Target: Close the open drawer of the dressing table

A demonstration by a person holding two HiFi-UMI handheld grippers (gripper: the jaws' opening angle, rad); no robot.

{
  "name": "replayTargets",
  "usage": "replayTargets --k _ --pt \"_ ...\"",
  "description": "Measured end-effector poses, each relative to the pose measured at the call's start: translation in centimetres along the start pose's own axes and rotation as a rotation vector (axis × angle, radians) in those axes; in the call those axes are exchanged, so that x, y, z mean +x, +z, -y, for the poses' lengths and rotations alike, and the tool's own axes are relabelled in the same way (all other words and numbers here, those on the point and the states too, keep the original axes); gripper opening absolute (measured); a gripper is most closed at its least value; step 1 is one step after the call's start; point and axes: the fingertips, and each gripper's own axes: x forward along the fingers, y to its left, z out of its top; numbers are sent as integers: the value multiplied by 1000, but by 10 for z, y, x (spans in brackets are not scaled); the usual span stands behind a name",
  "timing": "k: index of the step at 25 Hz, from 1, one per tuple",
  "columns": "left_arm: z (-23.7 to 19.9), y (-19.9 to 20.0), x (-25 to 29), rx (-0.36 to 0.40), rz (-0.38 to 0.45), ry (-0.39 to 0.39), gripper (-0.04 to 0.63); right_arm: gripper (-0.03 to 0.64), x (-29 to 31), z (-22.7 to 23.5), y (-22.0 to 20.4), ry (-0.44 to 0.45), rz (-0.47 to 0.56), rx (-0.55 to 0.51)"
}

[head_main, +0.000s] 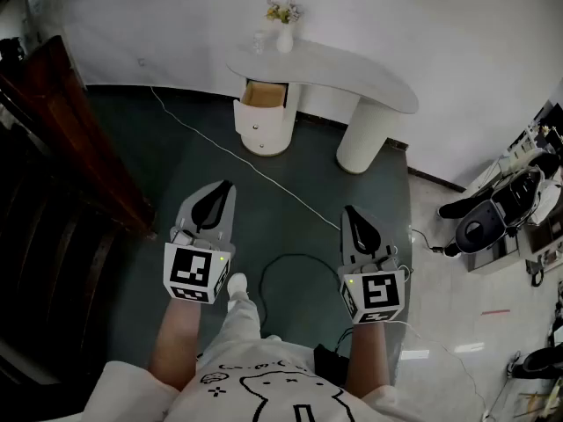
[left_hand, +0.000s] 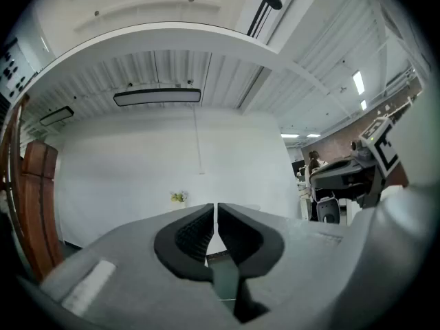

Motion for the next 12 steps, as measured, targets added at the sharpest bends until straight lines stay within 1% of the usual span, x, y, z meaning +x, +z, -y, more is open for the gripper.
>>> replayTargets --k 5,12 --pt "-6 -2 14 -20 12 16 17 -6 15 7 -1 5 2 0" --pt "-39 -16 70 -58 13 21 20 -6 71 24 -11 3 -32 -5"
